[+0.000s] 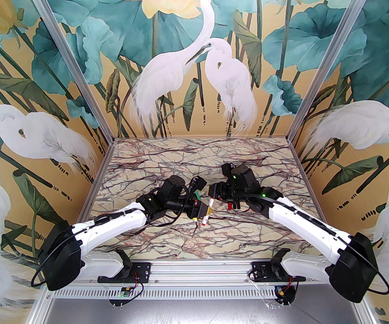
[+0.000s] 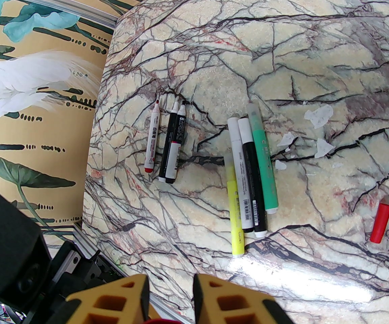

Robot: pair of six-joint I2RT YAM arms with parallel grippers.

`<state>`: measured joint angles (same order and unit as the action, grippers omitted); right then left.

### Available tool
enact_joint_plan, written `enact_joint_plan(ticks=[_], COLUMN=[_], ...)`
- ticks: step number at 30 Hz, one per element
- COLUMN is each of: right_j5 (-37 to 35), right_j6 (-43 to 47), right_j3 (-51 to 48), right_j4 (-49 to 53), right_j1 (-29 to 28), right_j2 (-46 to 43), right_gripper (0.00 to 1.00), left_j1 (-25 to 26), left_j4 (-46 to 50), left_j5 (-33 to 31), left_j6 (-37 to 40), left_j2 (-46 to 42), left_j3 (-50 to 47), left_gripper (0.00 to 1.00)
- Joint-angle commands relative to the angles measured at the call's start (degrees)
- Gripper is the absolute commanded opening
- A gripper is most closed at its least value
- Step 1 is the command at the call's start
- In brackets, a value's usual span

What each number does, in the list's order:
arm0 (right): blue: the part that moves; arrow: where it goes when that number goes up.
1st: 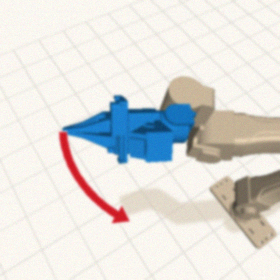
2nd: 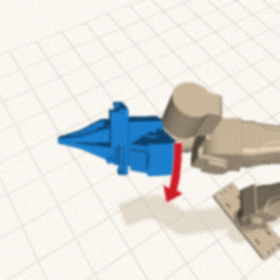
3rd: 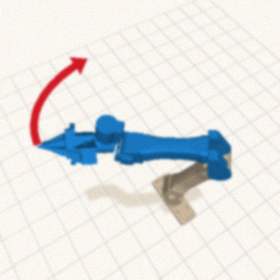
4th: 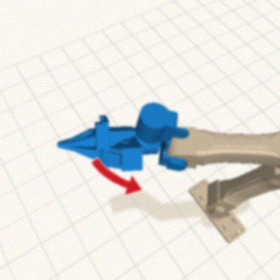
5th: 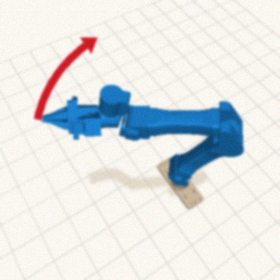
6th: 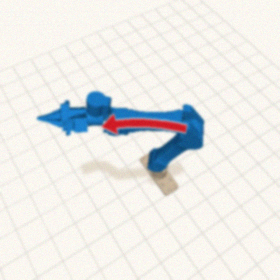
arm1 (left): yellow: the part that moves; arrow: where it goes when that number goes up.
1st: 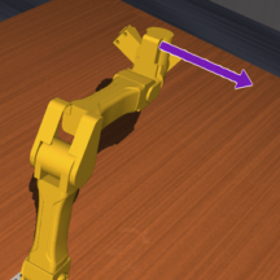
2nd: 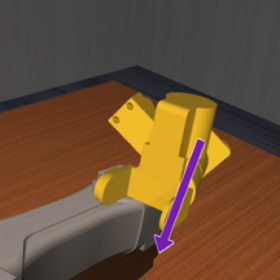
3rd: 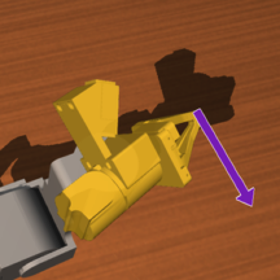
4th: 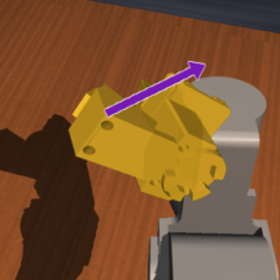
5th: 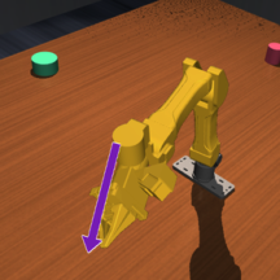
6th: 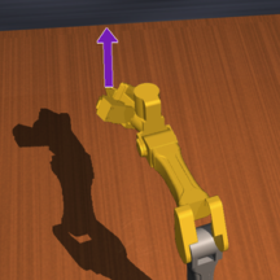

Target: Open the pen caps

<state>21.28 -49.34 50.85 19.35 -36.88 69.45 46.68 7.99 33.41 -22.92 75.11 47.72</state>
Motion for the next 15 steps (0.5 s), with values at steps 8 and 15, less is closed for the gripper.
enact_joint_plan(ticks=[8,15], right_j5=[0.7,0.78], right_j6=[-0.18,-0.17], right_j3=[1.61,1.86], right_j4=[-0.72,-0.57], right_j1=[-0.73,-0.82], right_j2=[0.51,0.73], right_gripper=[0.28,0.22], left_j1=[0.43,0.43], left_j4=[-1.4,-1.23], left_j5=[-0.01,-0.19], left_j6=[0.19,0.19], left_j2=[0.7,0.57], left_j3=[0.85,0.79], left_gripper=[0.09,0.09])
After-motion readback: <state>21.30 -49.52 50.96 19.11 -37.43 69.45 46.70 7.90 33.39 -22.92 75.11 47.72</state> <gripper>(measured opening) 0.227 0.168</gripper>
